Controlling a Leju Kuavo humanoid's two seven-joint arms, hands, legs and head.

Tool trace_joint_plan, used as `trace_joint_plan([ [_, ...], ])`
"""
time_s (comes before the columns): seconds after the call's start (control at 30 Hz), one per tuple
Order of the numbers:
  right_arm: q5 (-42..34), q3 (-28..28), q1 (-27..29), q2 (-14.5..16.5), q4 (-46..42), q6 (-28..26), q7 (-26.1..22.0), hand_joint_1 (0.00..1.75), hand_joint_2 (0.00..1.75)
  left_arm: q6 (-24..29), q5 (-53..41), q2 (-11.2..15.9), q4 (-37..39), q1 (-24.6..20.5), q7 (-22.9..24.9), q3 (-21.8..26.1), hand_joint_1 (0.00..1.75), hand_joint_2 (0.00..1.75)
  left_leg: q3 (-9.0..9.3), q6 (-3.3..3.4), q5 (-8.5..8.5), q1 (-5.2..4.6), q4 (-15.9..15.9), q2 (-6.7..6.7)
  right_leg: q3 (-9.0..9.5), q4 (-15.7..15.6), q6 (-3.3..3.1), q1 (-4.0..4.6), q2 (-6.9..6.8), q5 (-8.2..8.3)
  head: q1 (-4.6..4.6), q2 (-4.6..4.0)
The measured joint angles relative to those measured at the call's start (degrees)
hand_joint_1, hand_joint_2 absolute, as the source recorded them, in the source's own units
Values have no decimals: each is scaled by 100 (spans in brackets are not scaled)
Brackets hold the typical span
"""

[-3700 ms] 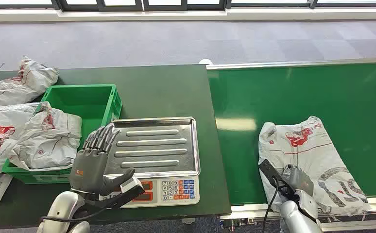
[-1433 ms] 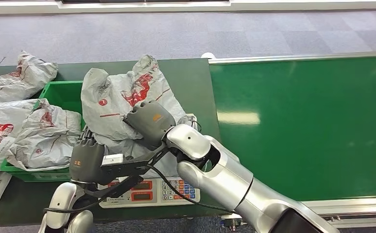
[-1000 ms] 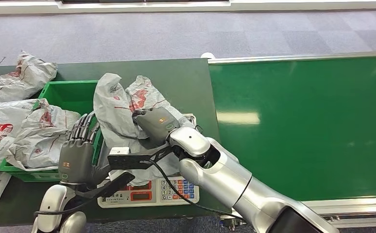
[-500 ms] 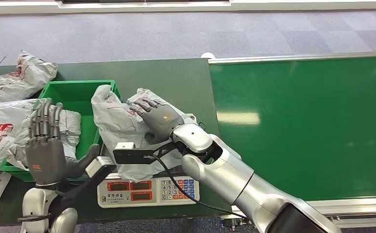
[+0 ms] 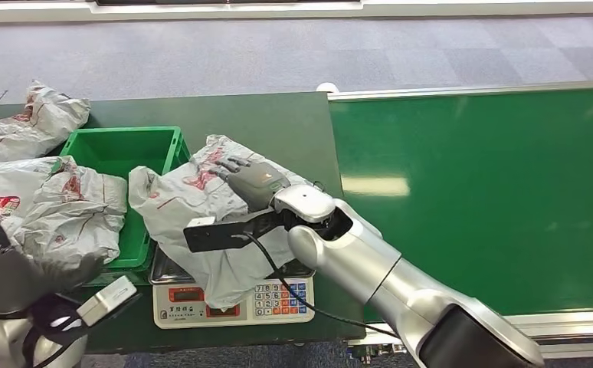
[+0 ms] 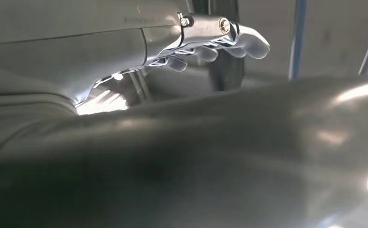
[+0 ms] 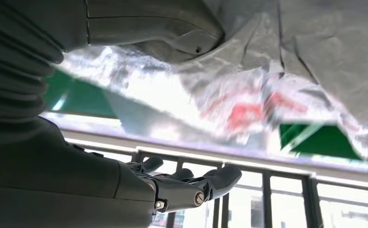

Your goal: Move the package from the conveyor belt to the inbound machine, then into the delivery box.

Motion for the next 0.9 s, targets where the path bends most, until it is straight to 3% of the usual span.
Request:
trace_joint_plan([
  [0.1,-287,-156,-540,-154,-64,43,211,0,0,11,257,-334,-212,161,-399,335,0,0,0,1,0,-8,6,-1,-2,-1,0,1,1,1,0,0],
  [0.3,-915,-752,-1683,-838,-438,360,500,0,0,10,-173,-429,-236,340,415,354,0,0,-11,7,4,-12,15,-16,-2,-2,7,0,-13,6,2,0],
  [0.37,-963,-889,-1840,-1014,-536,315,574,0,0,-29,-228,-366,-180,311,667,290,0,0,-5,8,4,-13,18,-10,-5,-3,10,0,-8,9,0,0],
  [0.53,-1114,-1296,-1975,-1712,-994,390,611,0,0,-535,-1013,30,373,-152,1815,-286,0,0,-15,15,16,-14,24,-56,8,-5,14,5,-56,11,2,0],
  [0.63,-1112,-1426,-1897,-2112,-1215,427,480,0,0,-622,-1210,233,654,-375,2029,-624,0,0,-16,16,17,-14,24,-31,2,-4,23,-3,-32,23,2,0],
  [0.8,-1093,-1497,-1803,-2389,-1420,416,467,0,0,-623,-1239,406,844,-524,2109,-874,0,0,-17,17,17,-15,24,5,-15,-4,29,-15,6,33,1,0],
  [0.9,-1120,-1521,-1758,-2497,-1487,408,486,0,0,-675,-1232,469,907,-561,2112,-954,0,131,-18,16,17,-15,24,3,-18,-5,29,-11,4,32,-1,0],
])
